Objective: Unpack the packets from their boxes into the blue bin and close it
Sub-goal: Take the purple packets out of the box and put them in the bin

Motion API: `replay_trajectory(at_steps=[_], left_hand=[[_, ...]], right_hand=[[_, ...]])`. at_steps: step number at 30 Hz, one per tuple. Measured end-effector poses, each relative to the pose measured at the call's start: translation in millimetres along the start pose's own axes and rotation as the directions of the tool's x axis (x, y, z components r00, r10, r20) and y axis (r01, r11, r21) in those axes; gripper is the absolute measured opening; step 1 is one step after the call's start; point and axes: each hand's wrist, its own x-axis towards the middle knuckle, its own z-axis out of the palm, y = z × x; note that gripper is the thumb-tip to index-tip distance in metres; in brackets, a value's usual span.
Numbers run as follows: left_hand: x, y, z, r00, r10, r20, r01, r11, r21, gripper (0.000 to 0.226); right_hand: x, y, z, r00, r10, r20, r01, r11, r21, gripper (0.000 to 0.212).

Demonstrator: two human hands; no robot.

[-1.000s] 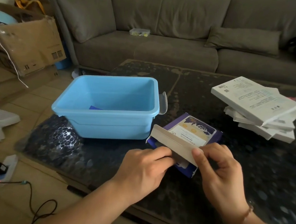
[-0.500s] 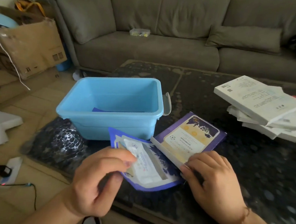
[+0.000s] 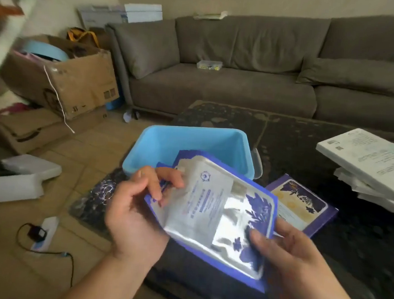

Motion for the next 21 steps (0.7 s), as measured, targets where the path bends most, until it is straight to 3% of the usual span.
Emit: replay_trajectory(at_steps=[2,4,7,9,12,15,16,18,21], left_hand=[[7.2,-2.2,-10.9,0.992,0.011,0.122,-0.027,0.991,0.128,0.007],[11.9,-6.6,-20.8,0.992,0.016,0.129,-0.059,0.939,0.339,0.006],[12.8,-13.2,-26.1,0.997,0.06,0.053,-0.08,0.767,0.637,0.028],[13.7,-14.8,-26.2,0.987,0.14,0.082,-0.154,0.647,0.747,0.033],[21.6,-8.4,-29.2,0.917,0.328,0.227,-0.355,0.409,0.841,0.014],[29.8,2.8,-33.2,0.89,0.351,0.292,-0.334,0.063,0.941,0.012],[31.8,4.7,-35.3,0.899,0.342,0.273,-0.292,0.005,0.957,0.017],[35.4,8.1,-38.8,0.934,0.318,0.163,-0.184,0.039,0.982,0.023],[42.5,14.4,-41.0,0.958,0.287,-0.017,-0.057,0.248,0.967,0.037]], right_hand=[[-1.8,-11.6,-1.2,0.981,-0.144,-0.132,0.133,0.987,-0.094,0.026],[-7.4,-28.8,-0.6,0.927,-0.308,-0.212,0.226,0.914,-0.338,0.023],[-15.1,-54.2,4.0,0.838,-0.518,-0.169,0.286,0.682,-0.673,0.021],[-14.1,-70.0,7.6,0.822,-0.561,-0.098,0.252,0.513,-0.82,0.02],[-2.6,-94.0,13.6,0.8,-0.6,-0.024,0.242,0.359,-0.901,0.025],[29.5,-119.3,24.4,0.739,-0.673,-0.044,0.302,0.388,-0.871,0.015],[44.4,-127.0,28.5,0.737,-0.673,-0.062,0.305,0.413,-0.858,0.015],[76.5,-136.5,40.2,0.784,-0.615,-0.087,0.254,0.445,-0.859,0.019],[120.8,-128.8,56.4,0.922,-0.359,-0.142,0.058,0.493,-0.868,0.02]])
